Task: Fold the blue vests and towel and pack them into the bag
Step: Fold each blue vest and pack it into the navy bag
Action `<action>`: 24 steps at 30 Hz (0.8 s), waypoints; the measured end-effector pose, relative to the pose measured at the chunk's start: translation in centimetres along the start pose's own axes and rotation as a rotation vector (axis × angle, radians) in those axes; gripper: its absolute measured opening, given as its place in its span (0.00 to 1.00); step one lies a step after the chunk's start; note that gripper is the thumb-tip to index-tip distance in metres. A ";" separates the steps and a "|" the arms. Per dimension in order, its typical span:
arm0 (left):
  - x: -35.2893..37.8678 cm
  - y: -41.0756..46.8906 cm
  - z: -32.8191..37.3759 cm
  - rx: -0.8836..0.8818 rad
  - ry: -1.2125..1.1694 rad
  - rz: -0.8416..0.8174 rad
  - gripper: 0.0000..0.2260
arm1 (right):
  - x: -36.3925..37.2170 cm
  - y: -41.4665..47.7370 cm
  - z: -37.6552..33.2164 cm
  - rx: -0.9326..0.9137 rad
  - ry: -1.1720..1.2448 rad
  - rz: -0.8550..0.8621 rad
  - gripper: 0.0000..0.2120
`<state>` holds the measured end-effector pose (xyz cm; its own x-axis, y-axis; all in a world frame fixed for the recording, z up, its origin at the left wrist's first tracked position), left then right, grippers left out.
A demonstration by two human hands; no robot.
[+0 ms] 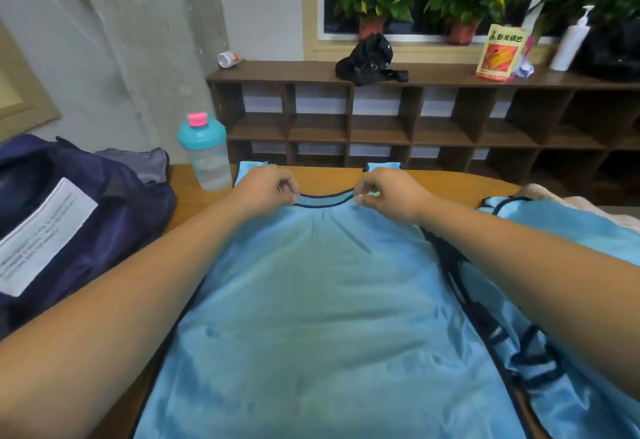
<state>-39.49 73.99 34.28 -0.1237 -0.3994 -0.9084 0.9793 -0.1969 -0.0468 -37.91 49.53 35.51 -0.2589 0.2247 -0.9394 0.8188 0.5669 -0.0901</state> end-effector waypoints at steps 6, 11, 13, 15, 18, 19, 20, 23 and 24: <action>1.0 3.9 -0.9 0.080 -0.029 -0.179 0.06 | 0.4 5.8 1.4 -0.093 -0.027 -0.098 0.04; 2.7 4.7 -2.9 0.079 -0.044 -0.241 0.05 | 2.1 7.6 2.7 -0.137 -0.028 -0.120 0.04; 2.8 4.8 -3.5 0.076 -0.090 -0.237 0.05 | 2.7 7.7 3.4 -0.125 -0.010 -0.096 0.04; 2.8 4.8 -3.7 0.079 -0.106 -0.215 0.07 | 3.1 7.5 4.0 -0.121 0.006 -0.039 0.06; 2.7 4.9 -3.7 0.068 -0.082 -0.195 0.07 | 3.3 7.3 4.6 -0.117 0.001 -0.021 0.05; 2.7 4.9 -3.6 0.067 -0.076 -0.198 0.05 | 3.2 7.2 4.7 -0.112 -0.017 -0.025 0.03; 2.7 4.9 -3.4 0.066 -0.073 -0.202 0.04 | 3.2 7.2 4.8 -0.108 -0.033 -0.026 0.03; 2.5 4.9 -3.3 0.051 -0.072 -0.206 0.04 | 3.1 7.2 4.4 -0.114 -0.075 -0.018 0.04; 2.3 4.9 -3.3 0.050 -0.067 -0.194 0.04 | 2.9 7.2 4.3 -0.118 -0.073 -0.001 0.04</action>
<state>-34.47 75.02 30.55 -0.3211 -0.4078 -0.8547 0.9272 -0.3192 -0.1961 -30.59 50.85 30.68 -0.2181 0.1678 -0.9614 0.7512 0.6578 -0.0556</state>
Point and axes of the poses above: each hand's wrist, its own y-axis towards the middle knuckle, its own x-axis out of the palm, z = x × y, the point moved 7 cm from there along y, towards the middle knuckle, and after that the axes turned 11 degrees about -z, right-handed, at the moved point
